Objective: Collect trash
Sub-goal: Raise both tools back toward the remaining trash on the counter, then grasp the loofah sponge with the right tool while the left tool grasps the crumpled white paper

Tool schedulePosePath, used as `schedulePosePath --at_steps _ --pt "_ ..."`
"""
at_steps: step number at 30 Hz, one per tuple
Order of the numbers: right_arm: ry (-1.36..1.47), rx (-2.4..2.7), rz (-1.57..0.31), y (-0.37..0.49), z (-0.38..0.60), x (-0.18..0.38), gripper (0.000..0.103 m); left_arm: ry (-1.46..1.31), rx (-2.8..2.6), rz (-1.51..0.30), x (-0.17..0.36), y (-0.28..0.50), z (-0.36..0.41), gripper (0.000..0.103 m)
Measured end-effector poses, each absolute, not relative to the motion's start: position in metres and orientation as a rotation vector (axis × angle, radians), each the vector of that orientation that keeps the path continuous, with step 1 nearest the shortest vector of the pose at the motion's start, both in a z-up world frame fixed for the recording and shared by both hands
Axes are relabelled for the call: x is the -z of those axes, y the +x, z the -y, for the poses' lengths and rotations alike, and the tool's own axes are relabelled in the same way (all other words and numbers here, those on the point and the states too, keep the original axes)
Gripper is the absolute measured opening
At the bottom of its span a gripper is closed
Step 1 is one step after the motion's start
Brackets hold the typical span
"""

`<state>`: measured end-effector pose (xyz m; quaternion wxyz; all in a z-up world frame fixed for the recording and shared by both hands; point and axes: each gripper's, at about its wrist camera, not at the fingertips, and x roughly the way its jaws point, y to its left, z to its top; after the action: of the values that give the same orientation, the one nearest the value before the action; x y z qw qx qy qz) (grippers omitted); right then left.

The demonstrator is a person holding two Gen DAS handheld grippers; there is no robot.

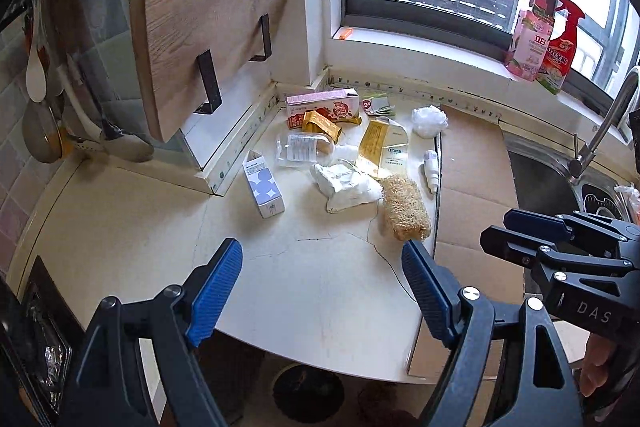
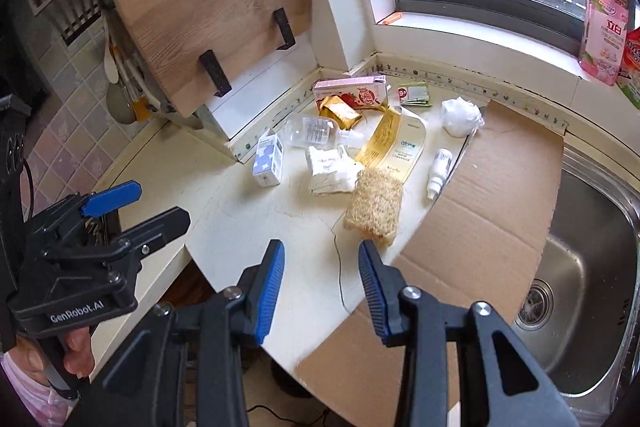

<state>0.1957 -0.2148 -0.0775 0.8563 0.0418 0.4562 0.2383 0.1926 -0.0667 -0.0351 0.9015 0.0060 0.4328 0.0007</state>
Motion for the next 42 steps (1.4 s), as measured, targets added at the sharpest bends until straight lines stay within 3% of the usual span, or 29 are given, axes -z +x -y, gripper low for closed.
schedulePosePath --at_steps 31,35,40,42 --pt "0.232 -0.509 -1.242 0.328 0.219 0.204 0.039 -0.136 -0.006 -1.075 0.136 0.286 0.058 0.081" --pt "0.288 -0.536 -1.276 0.340 0.217 0.219 0.045 -0.153 -0.004 -1.082 0.141 0.291 0.062 0.081" --pt "0.348 -0.570 -1.299 0.347 0.213 0.232 0.045 -0.159 -0.010 -1.099 0.147 0.297 0.065 0.081" --pt "0.346 -0.581 -1.285 0.347 0.212 0.231 0.040 -0.159 -0.012 -1.101 0.148 0.300 0.065 0.081"
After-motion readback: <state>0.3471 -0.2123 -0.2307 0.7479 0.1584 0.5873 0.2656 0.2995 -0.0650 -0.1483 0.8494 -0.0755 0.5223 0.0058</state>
